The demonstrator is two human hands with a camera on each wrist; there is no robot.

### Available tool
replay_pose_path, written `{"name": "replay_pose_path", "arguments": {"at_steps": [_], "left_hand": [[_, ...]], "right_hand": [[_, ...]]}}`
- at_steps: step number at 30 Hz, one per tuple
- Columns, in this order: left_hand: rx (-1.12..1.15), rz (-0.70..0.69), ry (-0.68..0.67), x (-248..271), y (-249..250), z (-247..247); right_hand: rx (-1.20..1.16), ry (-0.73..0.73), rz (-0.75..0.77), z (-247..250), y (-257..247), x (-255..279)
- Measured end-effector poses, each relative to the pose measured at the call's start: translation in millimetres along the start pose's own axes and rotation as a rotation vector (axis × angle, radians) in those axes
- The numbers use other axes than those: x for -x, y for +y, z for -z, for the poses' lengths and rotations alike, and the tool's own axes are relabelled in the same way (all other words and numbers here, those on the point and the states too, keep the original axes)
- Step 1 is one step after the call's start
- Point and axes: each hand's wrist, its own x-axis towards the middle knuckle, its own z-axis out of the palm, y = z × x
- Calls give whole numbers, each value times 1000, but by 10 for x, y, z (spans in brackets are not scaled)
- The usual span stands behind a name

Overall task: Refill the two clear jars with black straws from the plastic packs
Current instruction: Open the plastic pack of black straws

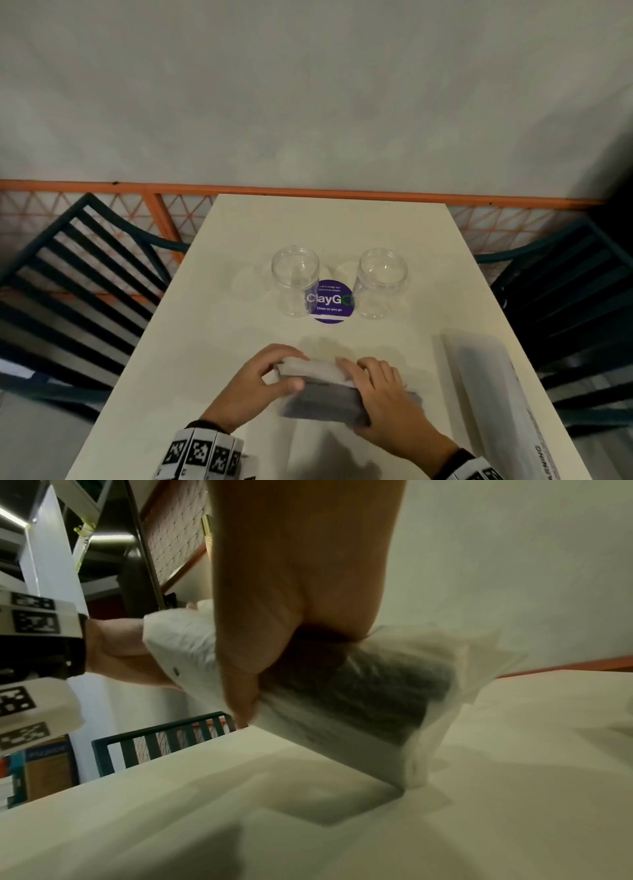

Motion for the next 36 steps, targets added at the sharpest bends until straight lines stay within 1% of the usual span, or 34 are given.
{"name": "replay_pose_path", "arguments": {"at_steps": [1,4,5,8,10,11,13,14,17,20,22,24,25,26,29,31,36], "left_hand": [[-11,-10,56,-22,-21,-3],[-4,32,230,-71,-72,-32],[-13,36,270,-78,-85,-42],[-6,56,388,-69,-113,-8],[27,62,440,-68,-108,31],[55,73,455,-71,-90,49],[99,92,469,-61,-48,73],[103,91,469,-60,-32,80],[60,56,417,-61,56,44],[11,22,349,-44,176,-21],[-24,9,304,7,235,-22],[-131,-7,236,70,242,32],[-203,-17,210,97,224,79],[-250,-37,215,111,215,120],[-220,-110,318,100,277,179],[-137,-107,372,74,318,169],[56,-63,475,42,344,216]], "right_hand": [[-65,-41,12,21,3,13],[-262,-9,46,76,21,-10],[-267,16,48,106,47,-29],[-161,146,5,257,186,-48],[-160,231,-43,347,298,-41],[-149,294,-41,373,348,-30],[-43,437,37,382,398,-19],[1,445,73,384,368,-8],[153,370,145,290,152,-50],[177,403,135,243,18,-162],[98,393,154,310,22,-213],[-83,305,176,422,35,-202],[-190,285,184,474,35,-183],[-275,289,173,528,47,-168],[-399,287,125,674,102,-150],[-438,313,86,778,169,-145],[-614,458,-45,992,404,-22]]}}
